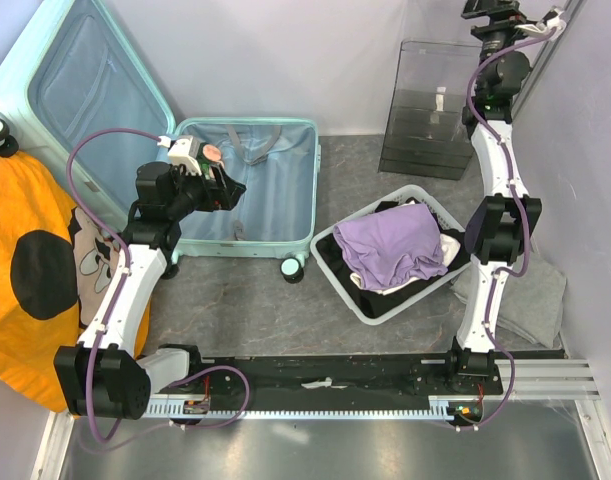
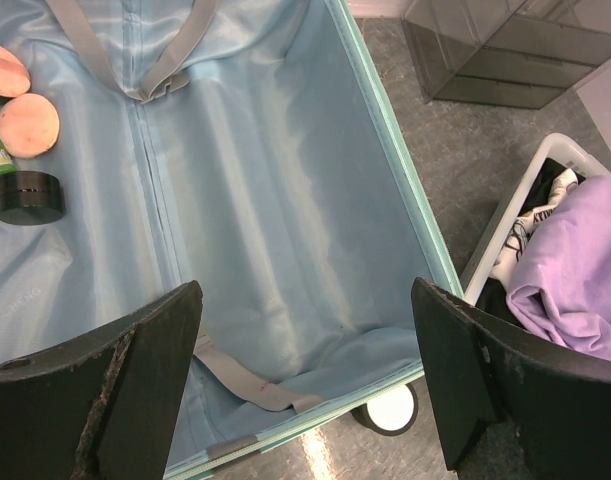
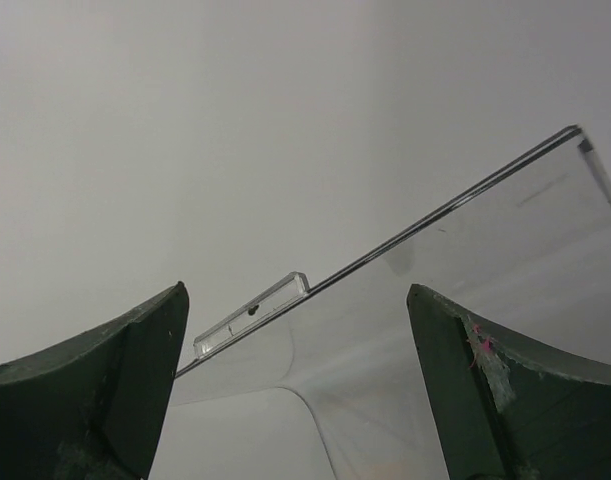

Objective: Open, take out, and arrange the luggage
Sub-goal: Open the storage box at the center of the board.

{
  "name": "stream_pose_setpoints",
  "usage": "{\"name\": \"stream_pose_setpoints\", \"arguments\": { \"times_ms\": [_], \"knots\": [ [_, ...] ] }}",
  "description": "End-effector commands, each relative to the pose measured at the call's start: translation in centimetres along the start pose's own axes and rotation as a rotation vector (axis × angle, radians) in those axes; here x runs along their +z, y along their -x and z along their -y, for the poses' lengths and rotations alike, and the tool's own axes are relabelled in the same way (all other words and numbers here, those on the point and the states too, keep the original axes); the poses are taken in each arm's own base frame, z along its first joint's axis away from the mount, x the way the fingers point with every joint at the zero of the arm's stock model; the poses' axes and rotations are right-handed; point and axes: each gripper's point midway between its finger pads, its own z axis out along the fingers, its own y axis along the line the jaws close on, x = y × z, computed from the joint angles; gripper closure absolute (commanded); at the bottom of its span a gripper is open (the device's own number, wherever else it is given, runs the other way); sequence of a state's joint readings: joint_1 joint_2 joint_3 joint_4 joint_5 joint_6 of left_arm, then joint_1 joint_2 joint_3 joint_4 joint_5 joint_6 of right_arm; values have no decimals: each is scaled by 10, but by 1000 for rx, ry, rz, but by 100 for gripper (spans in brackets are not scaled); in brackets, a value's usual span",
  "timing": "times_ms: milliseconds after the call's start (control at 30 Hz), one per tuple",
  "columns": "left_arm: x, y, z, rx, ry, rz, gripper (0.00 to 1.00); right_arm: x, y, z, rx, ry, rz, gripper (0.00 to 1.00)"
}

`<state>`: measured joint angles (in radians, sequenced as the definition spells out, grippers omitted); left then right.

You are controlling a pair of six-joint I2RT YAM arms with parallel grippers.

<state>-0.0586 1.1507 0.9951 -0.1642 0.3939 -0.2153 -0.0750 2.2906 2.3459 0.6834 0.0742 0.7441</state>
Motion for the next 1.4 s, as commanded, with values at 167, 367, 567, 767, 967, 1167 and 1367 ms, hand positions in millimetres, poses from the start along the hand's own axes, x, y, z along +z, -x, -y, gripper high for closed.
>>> {"name": "stream_pose_setpoints", "arguments": {
  "times_ms": [167,367,567,767,967,1167,1367],
  "knots": [
    [-5,13,-5,47,35,44,8,11,52,-35,56,98,143,2],
    [-5,12,-6,48,42,41,8,6,63,-64,49,206,143,2],
    [-5,12,-8,52,52,42,8,-29,71,-83,10,210,54,2],
    [-5,12,-10,57,62,41,8,-94,71,-43,-204,-62,-98,2],
    [-4,11,-7,45,48,35,8,-139,70,34,-466,-410,-288,2],
    [-4,11,-5,38,40,35,8,-150,60,120,-494,-595,-522,2],
    [-7,14,-3,39,35,48,8,-164,44,178,-413,-594,-692,6]
  ]
}}
